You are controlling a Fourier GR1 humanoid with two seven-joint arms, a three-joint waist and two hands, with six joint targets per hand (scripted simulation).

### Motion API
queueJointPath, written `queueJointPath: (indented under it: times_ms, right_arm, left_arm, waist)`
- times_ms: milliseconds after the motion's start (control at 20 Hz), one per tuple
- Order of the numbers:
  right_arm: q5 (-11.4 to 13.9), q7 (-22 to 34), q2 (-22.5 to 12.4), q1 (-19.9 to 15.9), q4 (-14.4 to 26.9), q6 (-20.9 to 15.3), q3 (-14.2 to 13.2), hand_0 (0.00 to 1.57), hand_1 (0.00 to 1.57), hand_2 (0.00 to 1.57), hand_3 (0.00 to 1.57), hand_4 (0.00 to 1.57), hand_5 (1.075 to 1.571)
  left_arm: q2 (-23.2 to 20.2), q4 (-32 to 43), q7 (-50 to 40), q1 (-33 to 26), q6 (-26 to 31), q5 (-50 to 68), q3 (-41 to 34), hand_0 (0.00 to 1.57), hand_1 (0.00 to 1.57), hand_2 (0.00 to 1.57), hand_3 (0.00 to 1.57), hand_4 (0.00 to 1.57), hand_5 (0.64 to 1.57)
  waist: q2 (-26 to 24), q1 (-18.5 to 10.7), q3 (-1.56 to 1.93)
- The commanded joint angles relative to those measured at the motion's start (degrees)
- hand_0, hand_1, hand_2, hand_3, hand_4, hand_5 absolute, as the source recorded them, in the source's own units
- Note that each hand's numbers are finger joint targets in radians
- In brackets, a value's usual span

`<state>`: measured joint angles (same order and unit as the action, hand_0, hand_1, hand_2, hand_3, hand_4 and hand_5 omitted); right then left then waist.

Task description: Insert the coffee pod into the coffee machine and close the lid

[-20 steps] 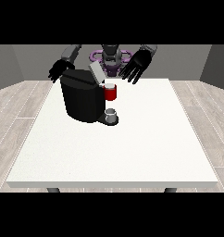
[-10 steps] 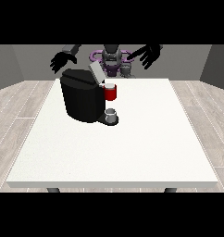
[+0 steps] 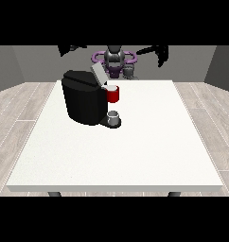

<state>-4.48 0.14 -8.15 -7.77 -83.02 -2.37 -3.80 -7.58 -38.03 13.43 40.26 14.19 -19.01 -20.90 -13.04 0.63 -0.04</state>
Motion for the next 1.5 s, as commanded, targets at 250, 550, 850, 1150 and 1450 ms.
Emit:
queueJointPath:
  times_ms: [250,550,850,1150,1450]
  right_arm:
    - [-1.0,3.13,-2.67,-1.4,-2.68,4.98,1.12,0.0,0.0,0.0,0.0,0.0,1.571]
    - [4.48,1.3,-1.0,-7.14,1.83,1.4,3.08,0.0,0.0,0.0,0.0,0.22,1.571]
    - [2.45,2.23,-1.3,-10.55,6.09,3.46,0.8,0.0,0.0,0.0,0.0,0.0,1.571]
    - [-0.55,3.94,-1.5,-15.82,7.2,6.17,-0.75,0.0,0.0,0.0,0.0,0.0,1.571]
    - [-0.18,-4.1,-4.17,-17.06,15.05,8.43,-3.86,0.0,0.0,0.0,0.0,0.0,1.571]
  left_arm:
    - [4.32,-6.03,-1.41,-8.02,2.68,6.45,-0.52,0.0,0.0,0.0,0.0,0.0,1.571]
    - [7.46,-11.89,-0.8,-11.78,3.83,9.85,2.66,0.0,0.0,0.0,0.0,0.0,1.571]
    - [7.53,-21.47,-4.66,-16.36,5.36,12.96,6.21,0.0,0.0,0.0,0.0,0.11,1.571]
    - [7.4,-26.61,-5.35,-19.7,-0.31,15.56,7.01,0.0,0.0,0.0,0.0,0.0,1.571]
    - [4.04,-34.55,-7.87,-22.43,2.49,18.41,9.15,0.0,0.0,0.0,0.0,0.0,1.571]
  waist:
    - [-2.24,-4.95,0.04]
    - [1.47,-10.52,0.05]
    - [3.95,-11.85,0.06]
    - [8.69,-7.75,0.04]
    - [13.0,-9.17,0.05]
